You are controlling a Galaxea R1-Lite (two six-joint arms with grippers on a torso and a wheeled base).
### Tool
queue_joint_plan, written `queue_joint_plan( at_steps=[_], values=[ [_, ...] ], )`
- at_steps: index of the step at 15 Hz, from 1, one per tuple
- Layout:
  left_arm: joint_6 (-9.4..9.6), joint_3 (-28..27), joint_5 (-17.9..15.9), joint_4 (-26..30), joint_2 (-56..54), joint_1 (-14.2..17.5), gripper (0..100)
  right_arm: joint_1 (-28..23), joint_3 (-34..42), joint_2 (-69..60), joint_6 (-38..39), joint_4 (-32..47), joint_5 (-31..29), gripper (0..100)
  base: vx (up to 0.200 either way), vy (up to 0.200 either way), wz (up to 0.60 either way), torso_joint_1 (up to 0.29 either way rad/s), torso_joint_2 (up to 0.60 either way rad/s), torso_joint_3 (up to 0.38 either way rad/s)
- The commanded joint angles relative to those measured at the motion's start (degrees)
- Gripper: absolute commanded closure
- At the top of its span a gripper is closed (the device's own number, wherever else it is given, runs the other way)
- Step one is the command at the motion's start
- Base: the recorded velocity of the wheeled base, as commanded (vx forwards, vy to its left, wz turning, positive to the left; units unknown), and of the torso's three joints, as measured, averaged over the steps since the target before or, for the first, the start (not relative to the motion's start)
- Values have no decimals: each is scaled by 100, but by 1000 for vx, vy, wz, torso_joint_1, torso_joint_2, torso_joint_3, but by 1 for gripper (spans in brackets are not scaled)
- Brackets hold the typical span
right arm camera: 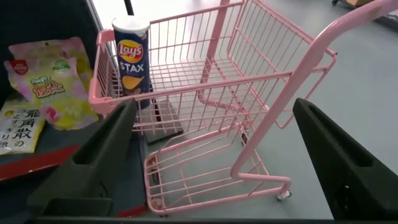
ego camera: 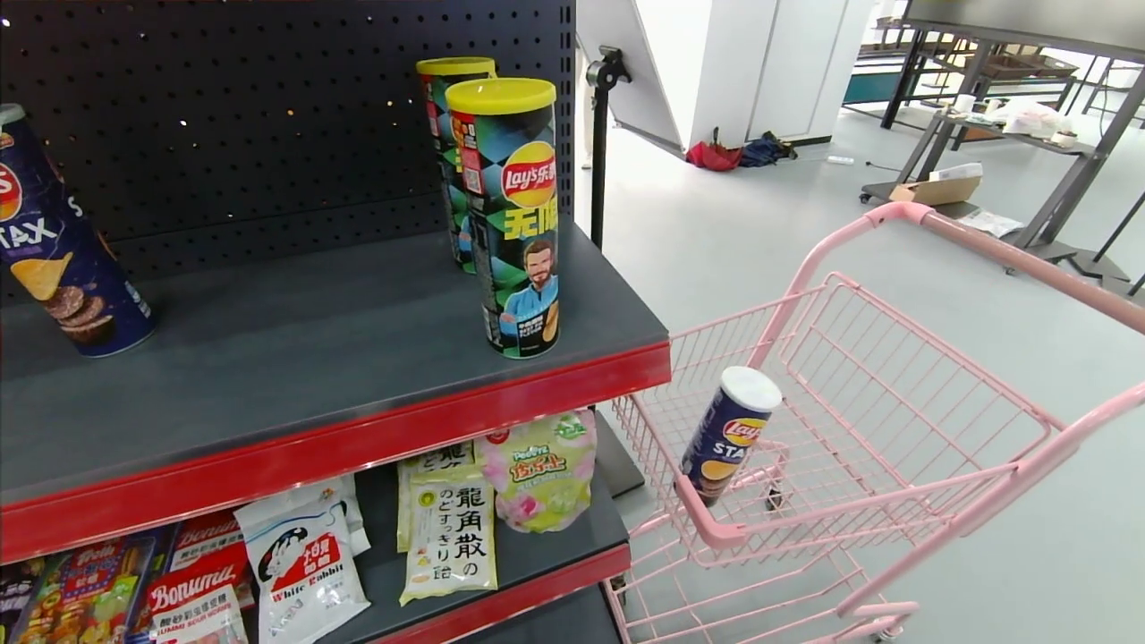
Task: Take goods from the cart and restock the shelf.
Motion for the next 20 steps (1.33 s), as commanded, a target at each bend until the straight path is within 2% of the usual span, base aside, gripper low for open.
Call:
queue_joint_plan(
  at_steps=[1, 3, 4, 5, 6, 7, 8, 10, 12, 20],
  values=[
    [-5, 1, -3, -1, 5, 4, 0, -42, 0, 461, -3, -9, -4, 0, 0, 0, 0, 0, 0, 0],
    [-5, 1, 6, -1, 5, 4, 0, 90, -264, 663, -74, -44, 84, 0, 0, 0, 0, 0, 0, 0],
    [-5, 1, 6, -1, 5, 4, 0, 169, -1178, 1569, 111, -62, 172, 0, 0, 0, 0, 0, 0, 0],
    [-5, 1, 6, -1, 5, 4, 0, 213, -2312, 2746, 691, -53, 251, 0, 0, 0, 0, 0, 0, 0],
    [-5, 1, 6, -1, 5, 4, 0, 389, -2584, 3432, 717, -79, 479, 0, 0, 0, 0, 0, 0, 0],
    [-5, 1, 6, -1, 5, 4, 0, 697, -2452, 3942, 761, -299, 541, 0, 0, 0, 0, 0, 0, 0],
    [-5, 10, 6, -1, 5, 4, 0, 987, -2294, 4627, 955, -1072, 541, 0, 0, 0, 0, 0, 0, 0],
    [-5, 1, 6, -1, 5, 4, 0, 1101, -1608, 6271, 1060, -3410, 673, 0, 0, 0, 0, 0, 0, 0],
    [-5, 1, 6, -1, 5, 4, 0, 1127, -1222, 7642, 972, -4904, 919, 0, 0, 0, 0, 0, 0, 0],
    [-5, 1, 6, -1, 5, 4, 0, 1136, -1679, 9400, 1315, -5265, 901, 0, 0, 0, 0, 0, 0, 0]
  ],
)
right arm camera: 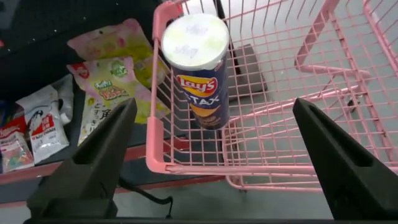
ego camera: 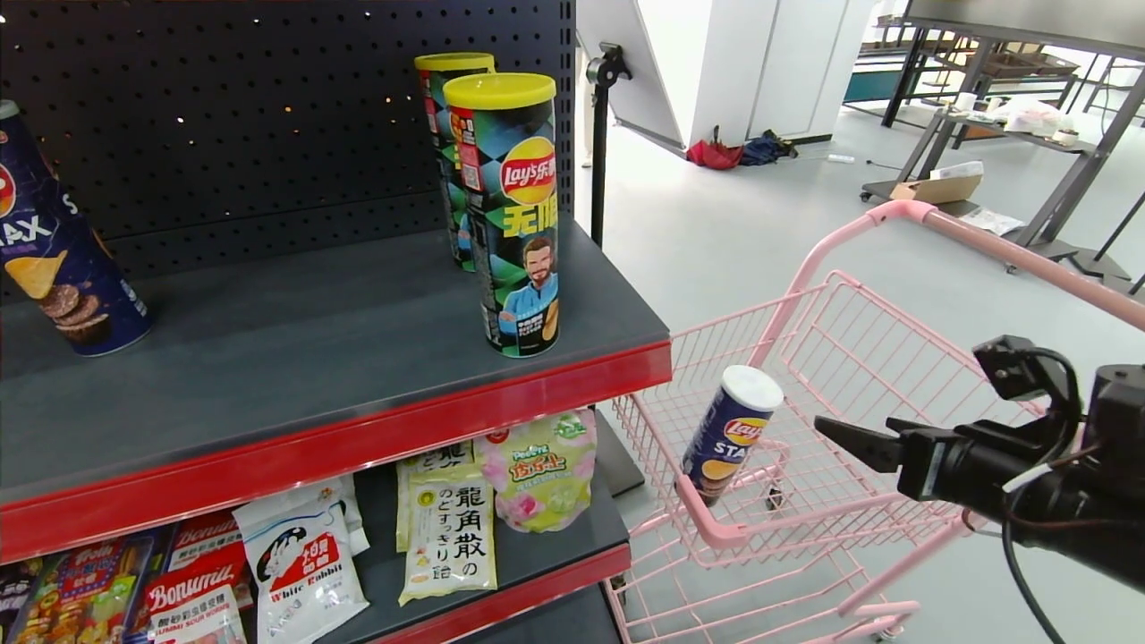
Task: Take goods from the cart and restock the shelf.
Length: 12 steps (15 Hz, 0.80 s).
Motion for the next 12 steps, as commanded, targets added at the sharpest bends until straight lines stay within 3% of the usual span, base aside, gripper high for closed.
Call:
queue_joint_plan(
  at_steps=[1, 5, 12],
  values=[
    [-6, 1, 2, -1, 5, 2, 0, 126, -63, 829, 14, -240, 4, 0, 0, 0, 0, 0, 0, 0],
    [2, 1, 2, -1, 5, 2, 0, 407, 43, 1716, 120, -1084, 22, 0, 0, 0, 0, 0, 0, 0],
    [2, 1, 2, -1, 5, 2, 0, 460, -722, 2727, 111, -1444, -13, 0, 0, 0, 0, 0, 0, 0]
  ],
)
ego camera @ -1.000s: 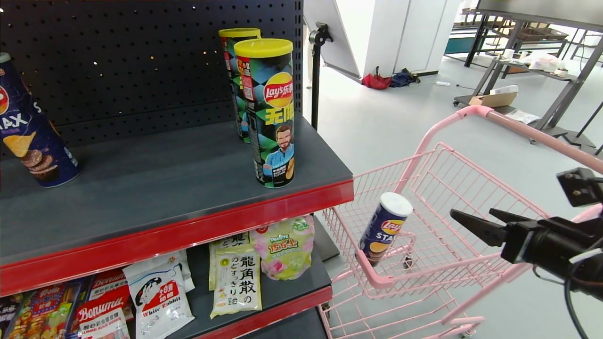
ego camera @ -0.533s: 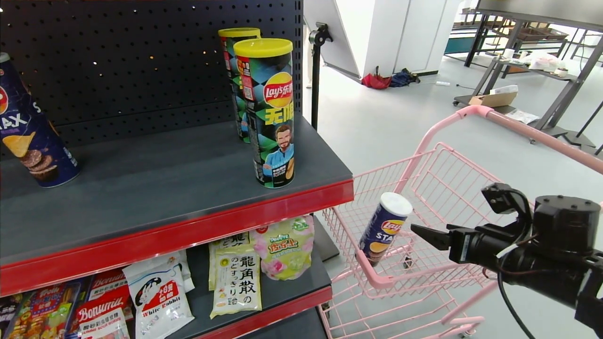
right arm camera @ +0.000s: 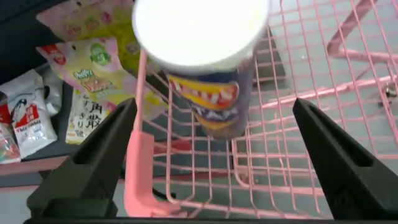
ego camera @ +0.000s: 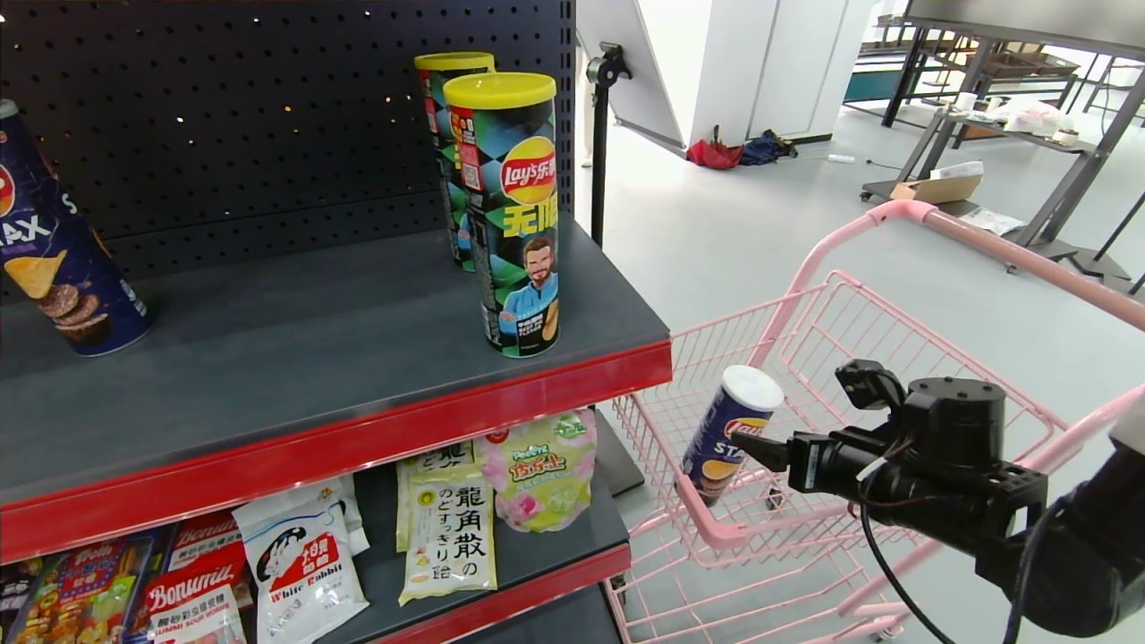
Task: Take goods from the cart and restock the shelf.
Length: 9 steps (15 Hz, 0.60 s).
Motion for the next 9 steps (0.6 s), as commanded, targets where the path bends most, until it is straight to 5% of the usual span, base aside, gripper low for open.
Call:
queue_joint_plan(
  at_steps=[1, 9],
  values=[
    [0, 10, 3, -1, 5, 2, 0, 108, -273, 484, -23, -284, -10, 0, 0, 0, 0, 0, 0, 0],
    [0, 1, 3, -1, 5, 2, 0, 301, -1029, 1213, -40, -345, -265, 0, 0, 0, 0, 0, 0, 0]
  ],
)
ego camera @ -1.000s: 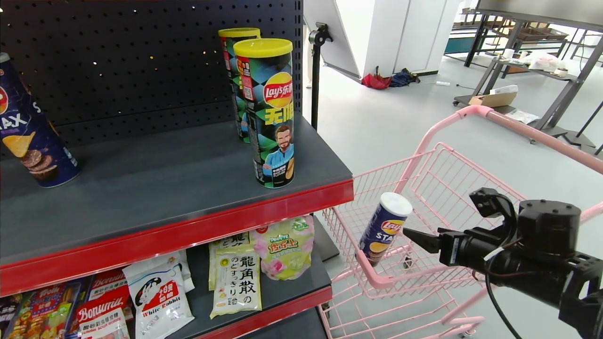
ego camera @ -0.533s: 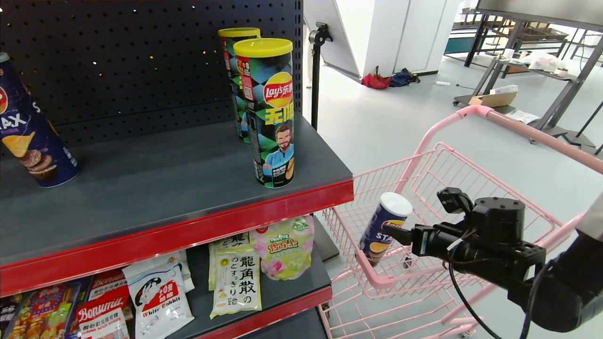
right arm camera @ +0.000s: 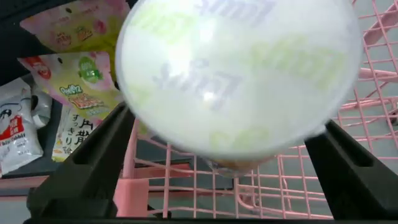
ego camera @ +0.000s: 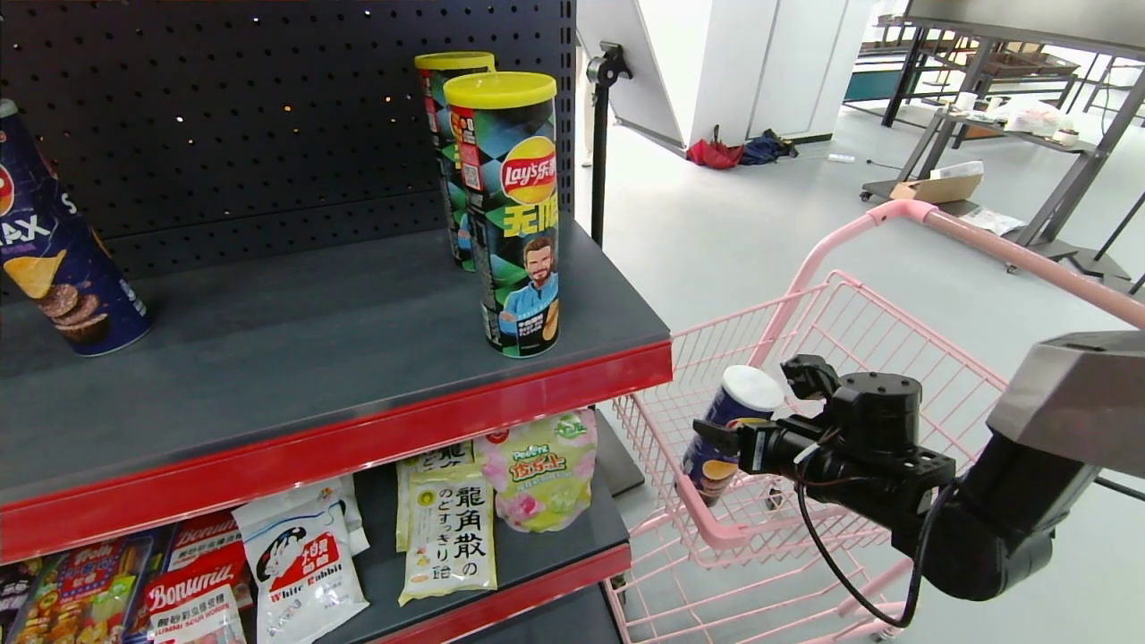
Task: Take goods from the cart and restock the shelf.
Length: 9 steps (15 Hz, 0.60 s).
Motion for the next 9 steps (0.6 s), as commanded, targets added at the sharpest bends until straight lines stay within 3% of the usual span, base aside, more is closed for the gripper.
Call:
queue_joint_plan(
  at_steps=[1, 5, 6, 9],
  values=[
    [0, -4, 3, -1, 5, 2, 0, 0, -223, 225, -5, -4, -67, 0, 0, 0, 0, 0, 0, 0],
    [0, -4, 3, -1, 5, 2, 0, 44, -293, 286, -14, -4, -111, 0, 0, 0, 0, 0, 0, 0],
    [0, -4, 3, -1, 5, 2, 0, 62, -355, 348, -5, -57, -120, 100, 0, 0, 0, 0, 0, 0],
    [0, -4, 3, -1, 5, 2, 0, 79, -276, 374, -5, -109, -111, 100, 0, 0, 0, 0, 0, 0]
  ],
)
